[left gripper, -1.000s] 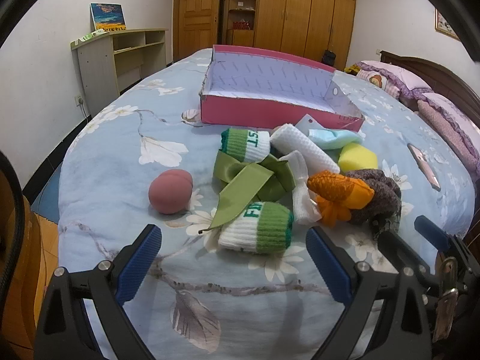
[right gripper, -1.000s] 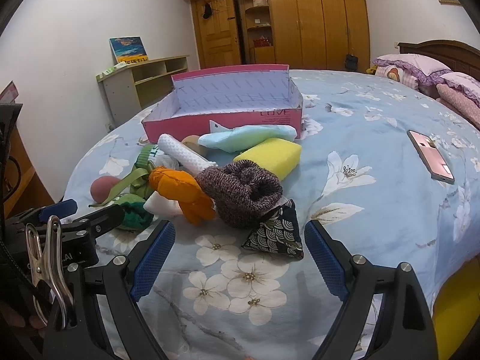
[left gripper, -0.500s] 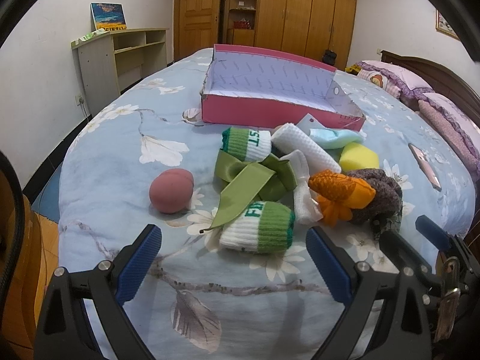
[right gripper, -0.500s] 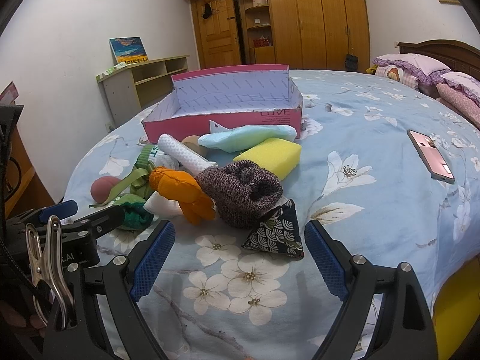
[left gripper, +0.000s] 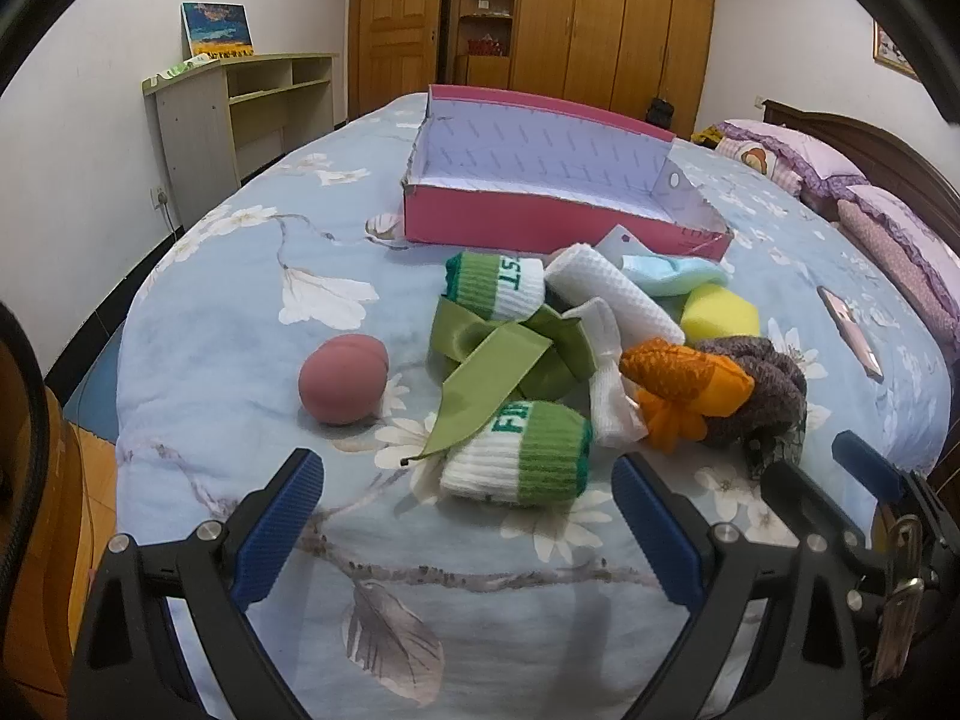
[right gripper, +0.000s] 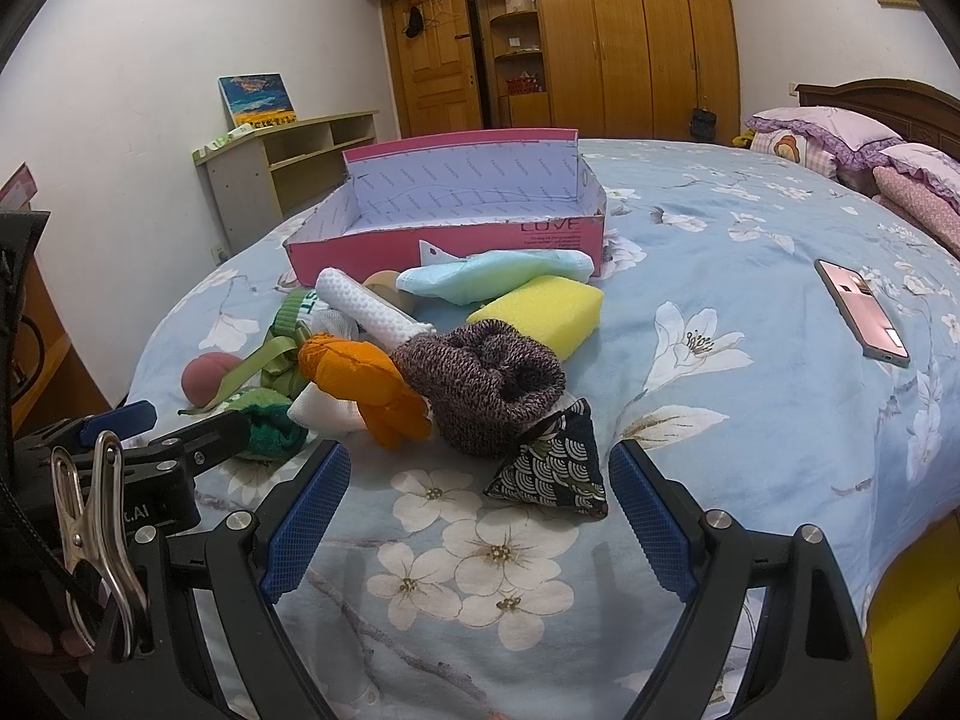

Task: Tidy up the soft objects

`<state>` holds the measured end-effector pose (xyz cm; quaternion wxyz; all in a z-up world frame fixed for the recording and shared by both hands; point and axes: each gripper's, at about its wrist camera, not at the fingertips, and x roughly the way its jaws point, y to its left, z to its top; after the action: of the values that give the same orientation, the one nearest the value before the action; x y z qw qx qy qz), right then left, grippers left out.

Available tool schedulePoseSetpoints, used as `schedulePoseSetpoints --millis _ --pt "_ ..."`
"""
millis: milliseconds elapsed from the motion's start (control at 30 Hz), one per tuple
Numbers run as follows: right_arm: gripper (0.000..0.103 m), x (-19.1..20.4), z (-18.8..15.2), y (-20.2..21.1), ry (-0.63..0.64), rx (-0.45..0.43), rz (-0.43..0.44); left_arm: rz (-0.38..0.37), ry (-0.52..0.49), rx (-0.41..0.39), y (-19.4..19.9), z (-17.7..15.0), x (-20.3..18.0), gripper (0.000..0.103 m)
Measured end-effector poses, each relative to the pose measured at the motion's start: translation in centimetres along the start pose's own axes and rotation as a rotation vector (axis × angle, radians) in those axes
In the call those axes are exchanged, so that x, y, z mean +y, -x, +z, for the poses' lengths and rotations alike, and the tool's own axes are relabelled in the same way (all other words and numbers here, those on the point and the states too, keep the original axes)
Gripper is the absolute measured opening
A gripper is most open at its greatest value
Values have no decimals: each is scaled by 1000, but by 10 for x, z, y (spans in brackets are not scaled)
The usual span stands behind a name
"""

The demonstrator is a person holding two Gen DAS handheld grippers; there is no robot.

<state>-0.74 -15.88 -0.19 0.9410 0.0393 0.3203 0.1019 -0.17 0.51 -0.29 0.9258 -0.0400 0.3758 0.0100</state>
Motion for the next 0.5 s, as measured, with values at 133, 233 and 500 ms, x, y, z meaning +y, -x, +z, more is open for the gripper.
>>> schedulePoseSetpoints --millis 133,233,500 --pt "90 -1 0 0 -2 -2 -1 -4 -1 6 -1 0 0 99" --pt "90 0 0 1 1 -4 2 -5 -6 5 1 1 -1 99" --pt "90 5 0 6 40 2 10 -26 17 12 5 2 6 99"
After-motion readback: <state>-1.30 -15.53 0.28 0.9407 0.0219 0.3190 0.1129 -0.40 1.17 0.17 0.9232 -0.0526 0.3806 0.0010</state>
